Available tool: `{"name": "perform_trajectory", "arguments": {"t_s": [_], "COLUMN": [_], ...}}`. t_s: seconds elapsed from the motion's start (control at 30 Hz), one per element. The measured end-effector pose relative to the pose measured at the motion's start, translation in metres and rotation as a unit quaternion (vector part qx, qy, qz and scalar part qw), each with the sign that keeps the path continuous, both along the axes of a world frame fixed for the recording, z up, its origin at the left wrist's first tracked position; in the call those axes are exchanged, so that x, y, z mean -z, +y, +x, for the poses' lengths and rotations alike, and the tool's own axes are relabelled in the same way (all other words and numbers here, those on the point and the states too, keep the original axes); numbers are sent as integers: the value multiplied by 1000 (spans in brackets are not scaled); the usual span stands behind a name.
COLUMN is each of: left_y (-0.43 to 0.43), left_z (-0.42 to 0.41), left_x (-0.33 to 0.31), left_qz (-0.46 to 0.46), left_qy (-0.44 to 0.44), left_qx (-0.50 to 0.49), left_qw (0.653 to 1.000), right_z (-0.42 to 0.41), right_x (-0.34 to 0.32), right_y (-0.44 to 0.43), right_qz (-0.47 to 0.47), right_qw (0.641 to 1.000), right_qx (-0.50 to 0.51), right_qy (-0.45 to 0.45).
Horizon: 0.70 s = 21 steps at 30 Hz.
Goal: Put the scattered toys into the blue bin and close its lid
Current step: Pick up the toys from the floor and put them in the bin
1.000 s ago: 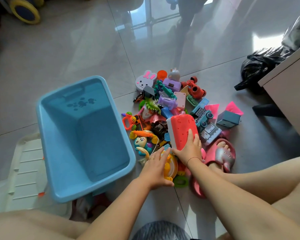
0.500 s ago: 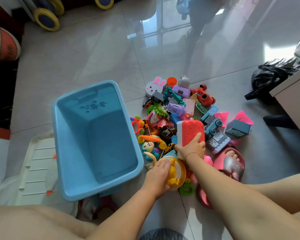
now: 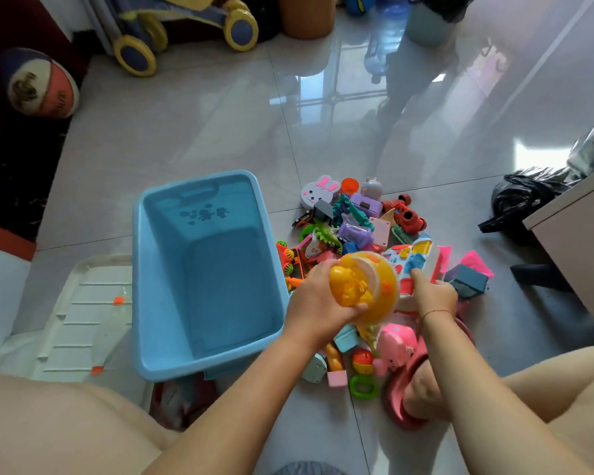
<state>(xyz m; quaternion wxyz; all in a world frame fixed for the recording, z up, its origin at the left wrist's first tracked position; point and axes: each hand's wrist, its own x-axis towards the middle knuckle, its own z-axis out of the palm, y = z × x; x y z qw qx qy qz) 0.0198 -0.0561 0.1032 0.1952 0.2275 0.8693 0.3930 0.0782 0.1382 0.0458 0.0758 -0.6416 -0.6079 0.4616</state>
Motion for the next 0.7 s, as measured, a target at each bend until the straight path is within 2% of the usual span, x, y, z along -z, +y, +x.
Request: {"name": "perform_trajectory", "arguments": {"t_s": [0.17,0.33,0.53,0.7], "left_y": [-15,-48,-84,-111], "left_z": [-48,-92,-120,-130], "left_x": [-84,-155,-226,-252], "left_qz": [114,156,175,185], "left_qy": [58,134,218,258], "left_qx": [-109,-157,-186,-219], "left_qw": [986,966,942,923], "right_z": [-30,-57,-95,-121], "right_x": [-64,-126,-183,-202], "right_y": [-1,-18,-47,-79], "right_qz": [-43,-95,-99,-126], "right_qw": [977,934,901,877], "right_qx": [18,-52,-146,-206], "right_qy": [208,339,397,415]}}
